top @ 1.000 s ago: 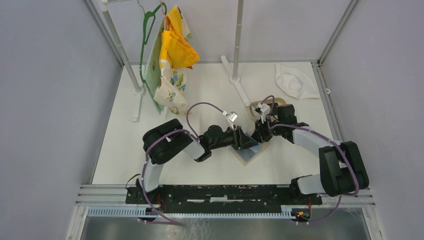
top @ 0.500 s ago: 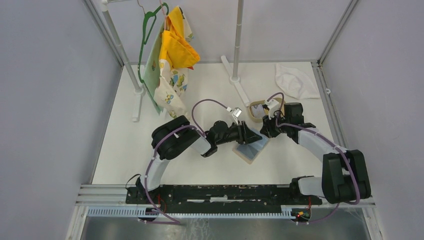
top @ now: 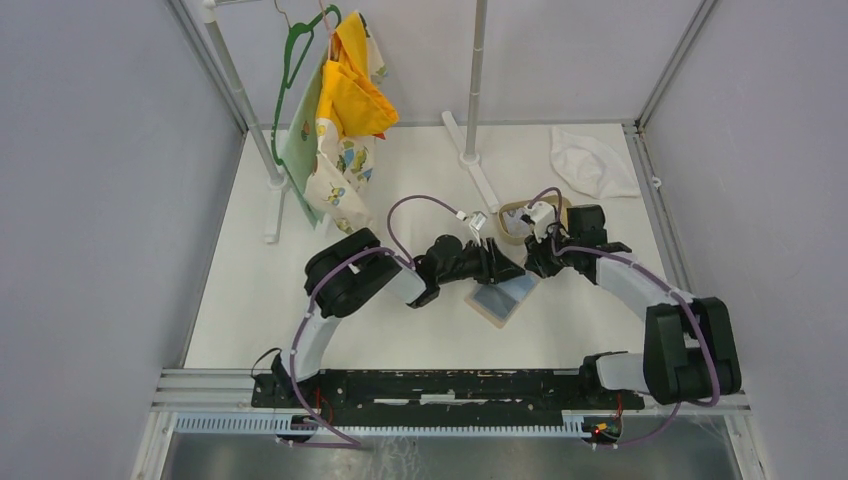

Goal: Put the credit cards into the card holder
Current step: Open the card holder at the center of the board.

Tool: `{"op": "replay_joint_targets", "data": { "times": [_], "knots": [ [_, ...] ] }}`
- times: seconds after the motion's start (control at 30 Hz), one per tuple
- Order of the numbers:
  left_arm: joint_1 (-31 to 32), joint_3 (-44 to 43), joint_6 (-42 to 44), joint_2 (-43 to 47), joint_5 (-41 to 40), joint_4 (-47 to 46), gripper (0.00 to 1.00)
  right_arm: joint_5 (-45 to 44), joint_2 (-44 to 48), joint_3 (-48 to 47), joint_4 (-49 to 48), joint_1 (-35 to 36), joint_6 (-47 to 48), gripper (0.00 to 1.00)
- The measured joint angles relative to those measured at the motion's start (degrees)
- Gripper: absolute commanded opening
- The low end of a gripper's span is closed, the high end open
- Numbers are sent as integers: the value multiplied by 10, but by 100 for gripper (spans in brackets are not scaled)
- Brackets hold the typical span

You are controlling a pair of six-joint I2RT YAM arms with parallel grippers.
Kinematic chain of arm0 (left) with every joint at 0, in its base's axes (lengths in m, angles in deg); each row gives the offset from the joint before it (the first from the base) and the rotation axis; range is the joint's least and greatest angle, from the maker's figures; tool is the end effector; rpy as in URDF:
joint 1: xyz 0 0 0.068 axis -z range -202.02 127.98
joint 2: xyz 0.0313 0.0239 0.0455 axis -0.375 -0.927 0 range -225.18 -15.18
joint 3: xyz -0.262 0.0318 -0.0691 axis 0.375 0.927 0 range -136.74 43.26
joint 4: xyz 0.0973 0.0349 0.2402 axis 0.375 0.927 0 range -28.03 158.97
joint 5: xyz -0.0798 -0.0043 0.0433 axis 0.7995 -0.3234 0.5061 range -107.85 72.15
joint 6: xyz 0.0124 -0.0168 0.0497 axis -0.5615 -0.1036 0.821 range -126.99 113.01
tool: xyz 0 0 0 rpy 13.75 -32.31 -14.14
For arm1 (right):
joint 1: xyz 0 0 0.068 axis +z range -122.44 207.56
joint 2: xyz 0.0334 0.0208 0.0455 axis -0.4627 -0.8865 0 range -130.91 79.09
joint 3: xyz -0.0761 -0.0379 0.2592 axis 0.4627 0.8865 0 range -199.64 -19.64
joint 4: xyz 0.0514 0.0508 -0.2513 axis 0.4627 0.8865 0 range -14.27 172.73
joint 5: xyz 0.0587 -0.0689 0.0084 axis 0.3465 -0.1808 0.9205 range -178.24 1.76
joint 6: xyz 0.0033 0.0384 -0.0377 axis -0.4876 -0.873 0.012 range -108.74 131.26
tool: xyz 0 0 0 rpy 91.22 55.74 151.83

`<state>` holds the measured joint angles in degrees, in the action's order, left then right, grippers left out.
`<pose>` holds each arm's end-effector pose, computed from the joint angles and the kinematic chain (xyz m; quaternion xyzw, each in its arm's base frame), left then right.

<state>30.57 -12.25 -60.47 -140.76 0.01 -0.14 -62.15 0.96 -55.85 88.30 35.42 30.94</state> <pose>0.2467 -0.3406 0.1034 0.0962 0.7461 -0.5885 0.2963 0.2452 0.0496 0.1665 -0.2877 0.8848 0.1832 0.3176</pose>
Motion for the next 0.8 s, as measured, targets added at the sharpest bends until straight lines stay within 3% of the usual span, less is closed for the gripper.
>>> {"op": "replay_joint_targets", "data": {
  "times": [0.17, 0.27, 0.37, 0.53, 0.57, 0.8],
  "knots": [
    [-1, 46, 38, 93, -28, 73, 57, 75, 99, 2, 4, 0, 70, 48],
    [-1, 88, 85, 210, -60, 121, 57, 165, 158, 15, -5, 0, 126, 69],
    [0, 133, 131, 327, -98, 154, 58, 245, 180, 44, -7, 3, 191, 83],
    [0, 199, 182, 469, -176, 229, 94, 283, 155, 70, 36, 36, 286, 84],
    [0, 203, 186, 483, -190, 252, 97, 277, 146, 70, 40, 48, 297, 83],
    [0, 216, 193, 517, -224, 402, 92, 179, 85, 69, 49, 131, 314, 82]
  ]
}}
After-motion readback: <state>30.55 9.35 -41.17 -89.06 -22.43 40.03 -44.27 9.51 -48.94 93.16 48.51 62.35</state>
